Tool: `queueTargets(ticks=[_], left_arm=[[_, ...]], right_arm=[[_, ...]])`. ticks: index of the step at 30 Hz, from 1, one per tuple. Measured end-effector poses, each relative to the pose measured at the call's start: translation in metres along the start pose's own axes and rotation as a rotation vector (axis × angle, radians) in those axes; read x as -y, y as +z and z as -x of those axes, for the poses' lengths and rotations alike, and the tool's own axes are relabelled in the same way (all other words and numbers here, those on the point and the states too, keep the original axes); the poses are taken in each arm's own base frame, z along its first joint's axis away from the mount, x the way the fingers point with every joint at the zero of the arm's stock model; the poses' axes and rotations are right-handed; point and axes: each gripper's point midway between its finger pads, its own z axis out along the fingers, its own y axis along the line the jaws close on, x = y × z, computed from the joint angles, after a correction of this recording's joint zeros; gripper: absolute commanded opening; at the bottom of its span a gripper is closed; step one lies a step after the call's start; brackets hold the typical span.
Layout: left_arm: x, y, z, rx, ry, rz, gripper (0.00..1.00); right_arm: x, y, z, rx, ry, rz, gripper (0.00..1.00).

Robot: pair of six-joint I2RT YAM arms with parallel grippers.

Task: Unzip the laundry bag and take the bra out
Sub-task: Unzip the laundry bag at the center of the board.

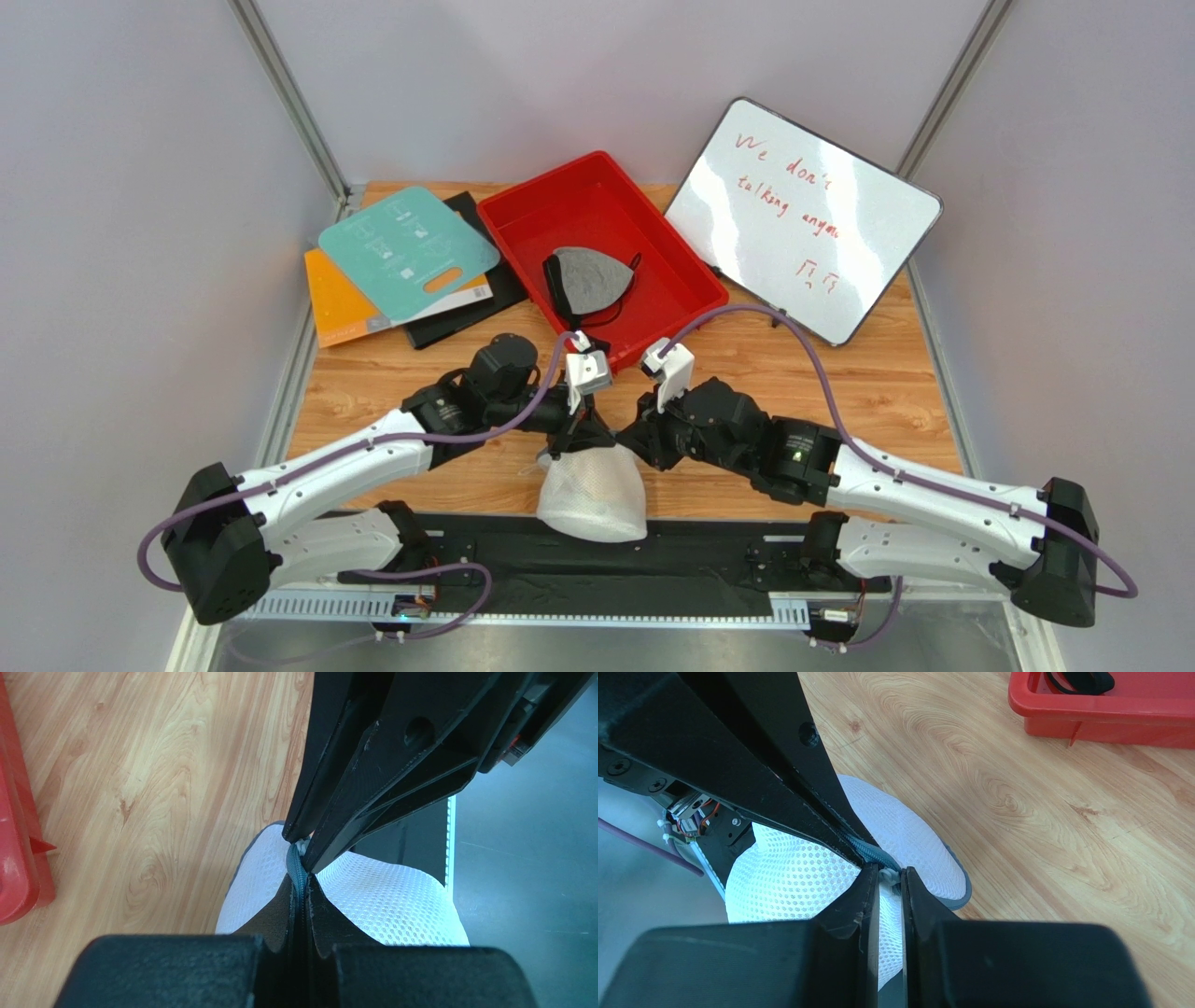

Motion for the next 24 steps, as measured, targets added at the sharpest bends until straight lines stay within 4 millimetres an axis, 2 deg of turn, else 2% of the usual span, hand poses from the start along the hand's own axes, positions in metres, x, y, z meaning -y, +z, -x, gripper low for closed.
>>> queueTargets(ticks=[2,9,17,24], left_arm=[[-0.001,0.0,0.0,0.0,0.0,0.003,0.0],[-0.001,0.0,0.001,0.004,0.003,0.007,0.0],[0.002,0.0,0.012,0.044,0.035,0.0,0.0],[0.002,0.0,0.015,0.053,0.042,0.003,0.0]], right_arm=[[0.001,0.0,0.0,0.001,0.001,-0.004,0.0],[0.003,-0.004,0.002,0.011,0.003,-0.017,0.0],[0.002,-0.017,0.011,0.056,0.02,-0.017,0.0],[0.003,-0.019,0.013,0.068,0.032,-0.021,0.0]])
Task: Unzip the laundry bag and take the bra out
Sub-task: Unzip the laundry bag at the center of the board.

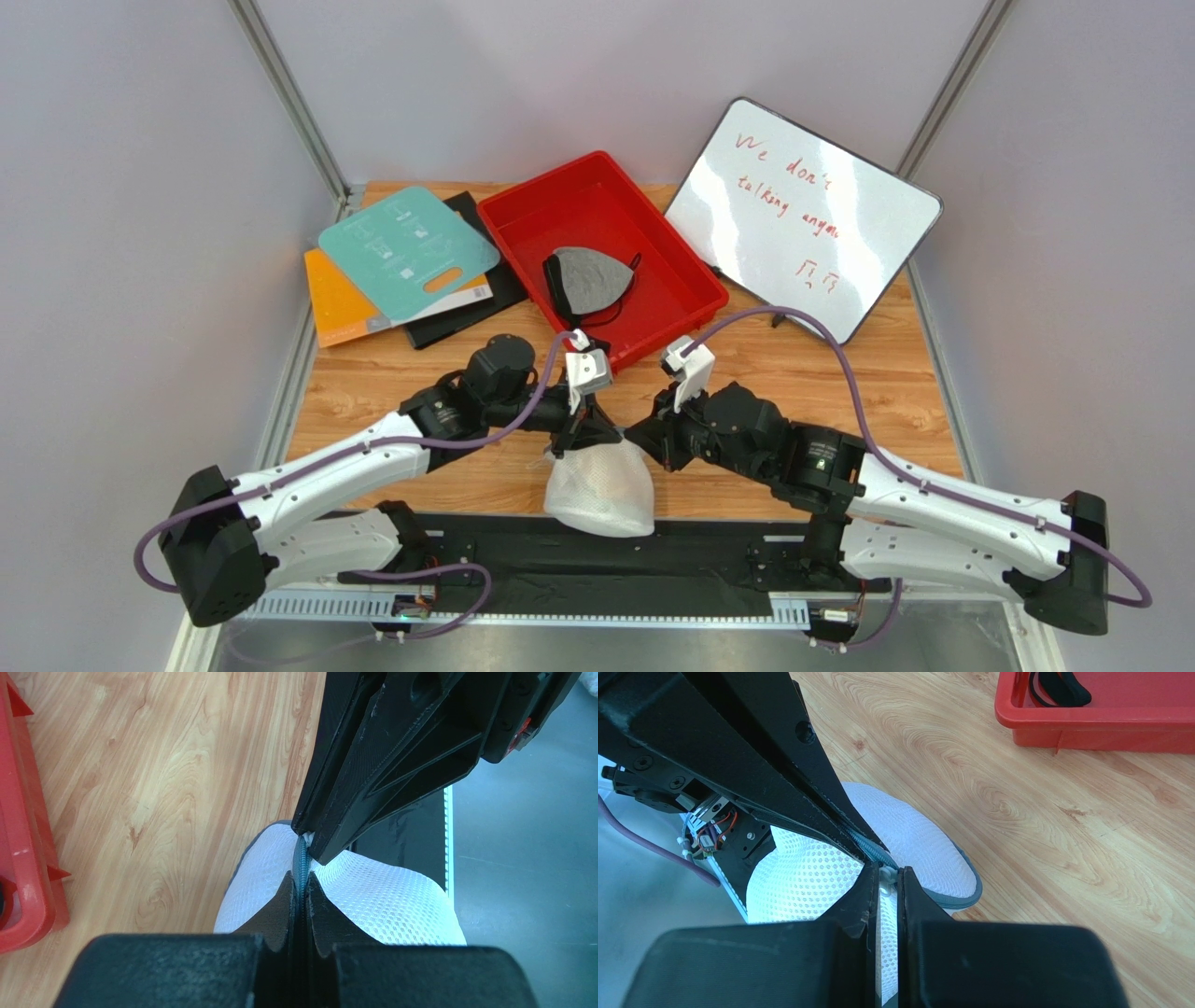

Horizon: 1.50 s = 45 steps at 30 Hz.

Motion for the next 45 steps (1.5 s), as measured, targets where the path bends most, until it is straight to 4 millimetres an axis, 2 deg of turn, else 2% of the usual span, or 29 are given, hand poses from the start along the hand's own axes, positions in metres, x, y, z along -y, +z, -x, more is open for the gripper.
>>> queueTargets(ticks=[13,18,21,23,26,28,32,35,38,41,45], left_arm=[[0.002,-0.001,0.002,0.006,0.007,-0.001,0.0],[0.003,-0.001,0.002,0.005,0.005,-0.006,0.0],[0.004,0.0,0.0,0.001,0.001,-0.016,0.0],[0.003,0.002,-0.002,-0.008,-0.007,-0.02,0.0],[0.0,0.005,-0.008,-0.026,-0.03,-0.021,0.0],[-0.001,0.006,-0.011,-0.034,-0.04,-0.02,0.0],[-0.003,0.007,-0.011,-0.036,-0.043,-0.009,0.0],[-0.004,0.006,-0.012,-0.039,-0.045,-0.002,0.0],[-0.004,0.006,-0.013,-0.044,-0.048,0.0,0.0],[-0.004,0.006,-0.014,-0.047,-0.05,0.0,0.0],[-0.004,0.006,-0.015,-0.05,-0.052,-0.001,0.0]], right_arm=[[-0.001,-0.001,-0.001,0.018,0.042,0.009,0.0],[-0.001,-0.001,-0.001,0.017,0.046,0.013,0.04],[-0.002,-0.001,-0.002,0.011,0.046,0.015,0.1],[0.0,0.001,-0.005,-0.001,0.043,0.008,0.2],[0.003,0.006,-0.011,-0.025,0.036,-0.007,0.28],[0.008,0.008,-0.014,-0.034,0.034,-0.03,0.34],[0.026,0.004,-0.02,-0.055,0.022,-0.119,0.4],[0.046,-0.006,-0.027,-0.075,0.007,-0.215,0.42],[0.054,-0.019,-0.023,-0.055,0.005,-0.245,0.43],[0.048,-0.027,-0.014,-0.017,0.004,-0.201,0.43],[0.028,-0.024,-0.008,0.004,-0.009,-0.083,0.4]])
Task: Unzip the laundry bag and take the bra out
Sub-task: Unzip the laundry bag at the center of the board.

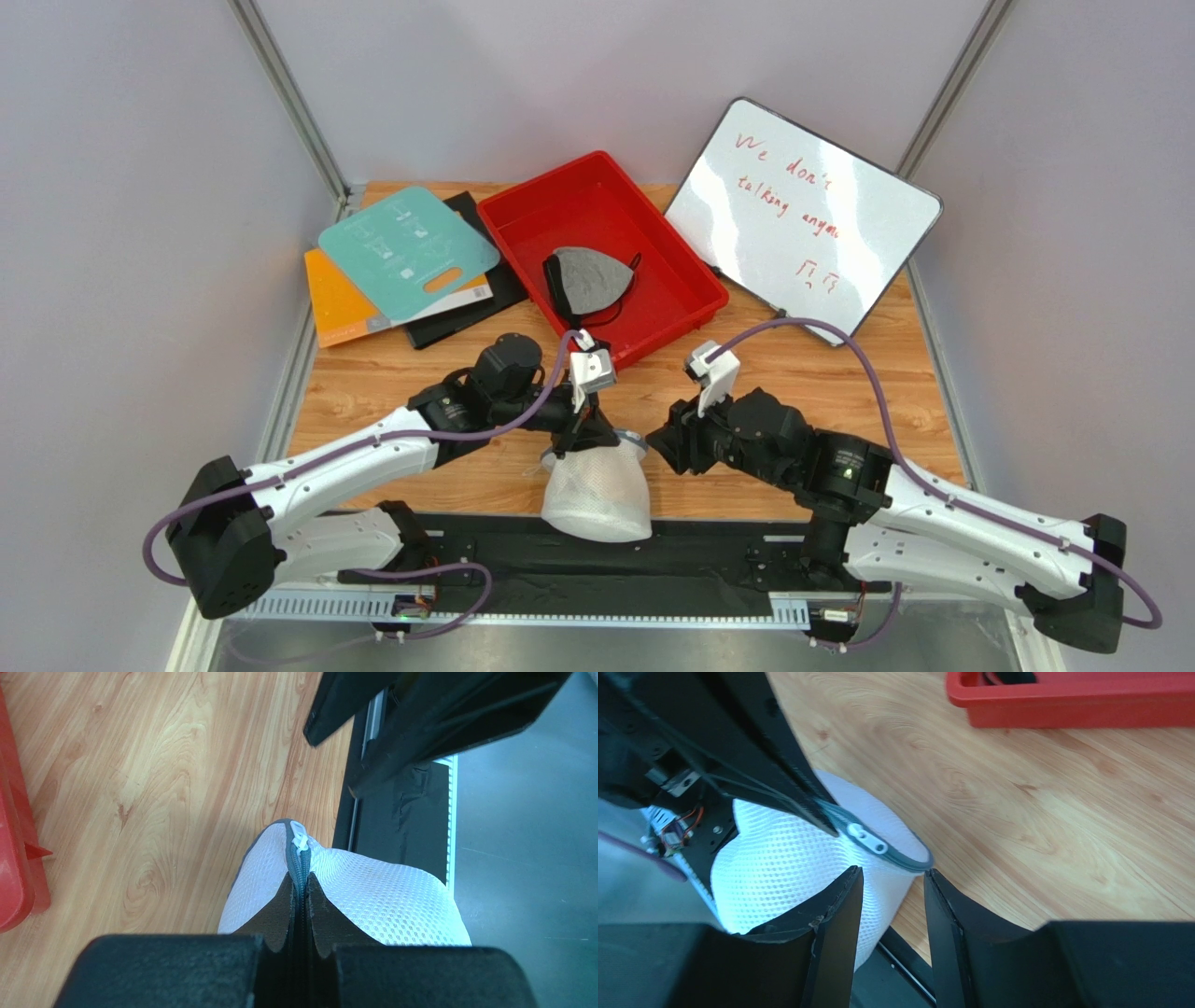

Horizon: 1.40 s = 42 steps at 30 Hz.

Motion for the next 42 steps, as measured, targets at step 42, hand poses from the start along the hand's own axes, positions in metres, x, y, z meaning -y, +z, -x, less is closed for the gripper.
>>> queueTargets(ticks=[42], left_arm=[[0.005,-0.001,-0.003,-0.011,0.0,-0.031,0.0]], right_arm=[[-0.014,0.028,-0.021,-0.033,-0.209,0.164,0.42]])
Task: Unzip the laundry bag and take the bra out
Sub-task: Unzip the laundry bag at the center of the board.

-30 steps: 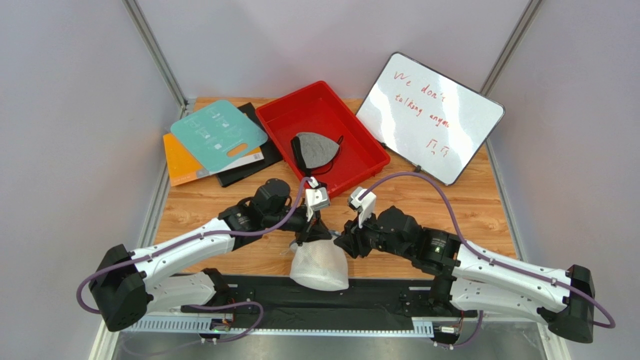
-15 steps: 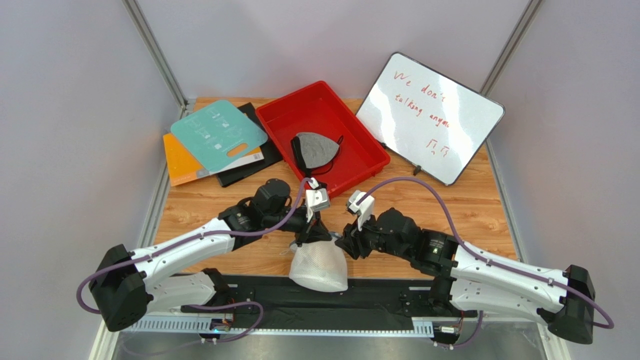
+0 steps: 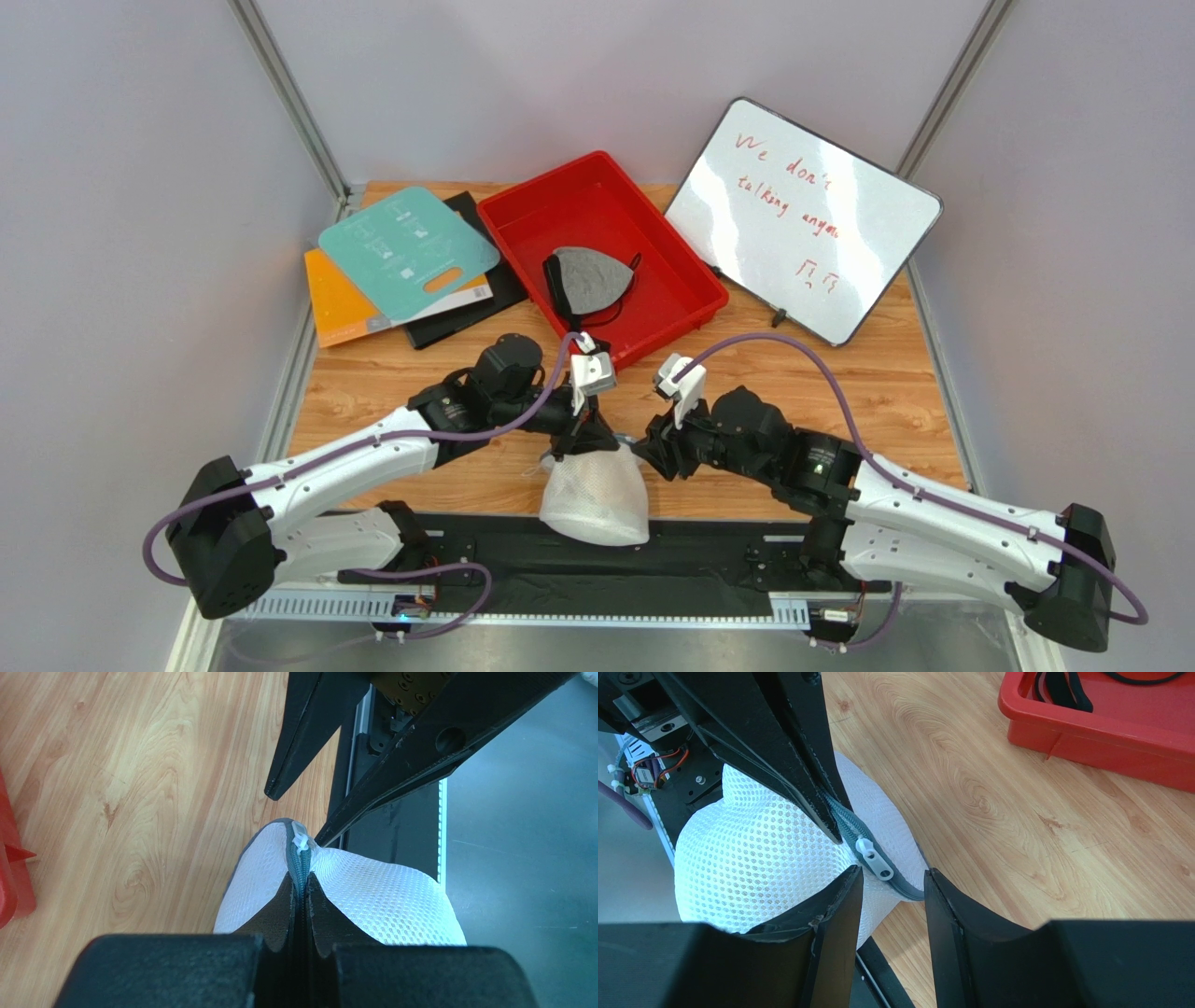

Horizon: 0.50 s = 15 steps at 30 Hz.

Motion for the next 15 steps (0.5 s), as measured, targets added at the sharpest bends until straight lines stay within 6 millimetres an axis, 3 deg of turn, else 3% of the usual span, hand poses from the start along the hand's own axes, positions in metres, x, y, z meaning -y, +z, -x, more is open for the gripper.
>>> queueTargets(ticks=[15], left_arm=[[0.0011,-0.0001,-0.0003,-0.001,-0.001,-0.006,0.0]], right_arm=[[-0.0086,0.0053,0.0043,0.014,-0.027,0.078,0.36]])
